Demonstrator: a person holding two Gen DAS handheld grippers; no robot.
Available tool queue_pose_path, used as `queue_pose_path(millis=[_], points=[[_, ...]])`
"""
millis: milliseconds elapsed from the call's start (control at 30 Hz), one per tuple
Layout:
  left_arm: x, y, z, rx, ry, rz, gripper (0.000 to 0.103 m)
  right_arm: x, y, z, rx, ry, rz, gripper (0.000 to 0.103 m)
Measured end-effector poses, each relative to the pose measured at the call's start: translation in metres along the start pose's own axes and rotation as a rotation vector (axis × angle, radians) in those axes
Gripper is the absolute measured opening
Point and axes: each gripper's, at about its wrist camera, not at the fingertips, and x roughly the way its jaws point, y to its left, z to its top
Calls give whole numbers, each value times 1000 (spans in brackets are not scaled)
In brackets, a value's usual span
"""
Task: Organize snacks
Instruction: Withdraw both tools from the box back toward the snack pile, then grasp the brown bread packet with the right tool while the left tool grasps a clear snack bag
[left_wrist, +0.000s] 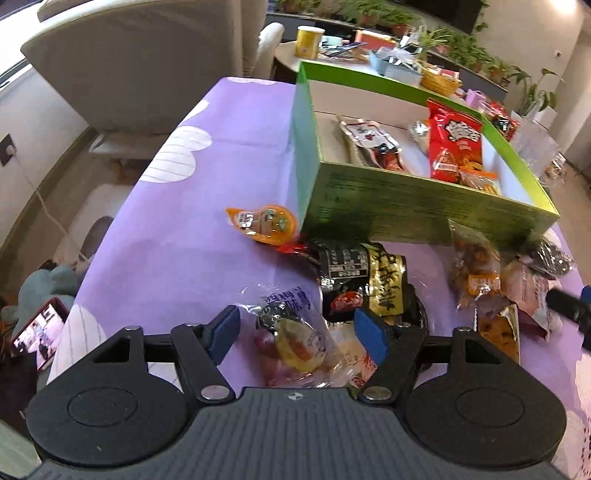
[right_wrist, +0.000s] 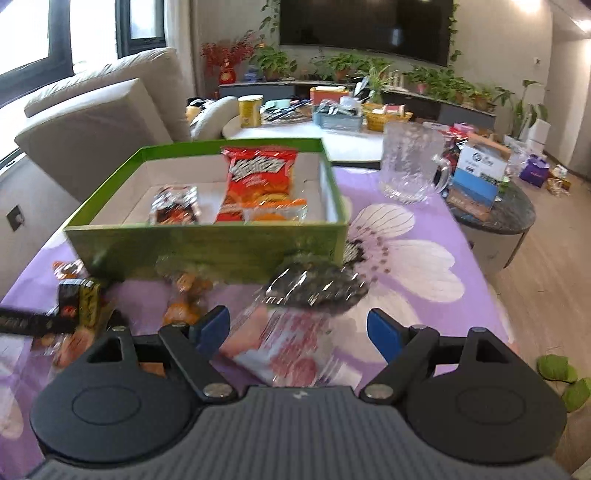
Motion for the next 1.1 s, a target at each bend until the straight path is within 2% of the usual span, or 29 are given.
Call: queue_pose_path(millis=[33,67,167,433,633,767,967,1033,1100], points=[[-2,1,-1,3,-9,-12,42,-1,1,-3,-4,10,18,84],[-3,2,-1,6,-7,-20,37,-2,4,-6,-7,22,41,84],[-7,5,-4,13,-4,-2,32,-4,16,-19,-29,54,113,84],[-26,11,-12,14,-24,-14,31,8,52,-27,-75,90,161,85],[-39,13,-11,19,-53,-19,32,25,68,-23,-46,134,137,85],[-41,13,-10,21,-57,-24,32,27,77,-26,-76,113,85,85],[-46,12,-9,26,-73,-38,32,26,72,-26,-72,119,83,84],[-47,12,-9,26,-78,-39,32,23,69,-27,-64,106,87,79],[-48,12,-8,23,-79,-39,32,21,67,-25,-69,102,97,63]])
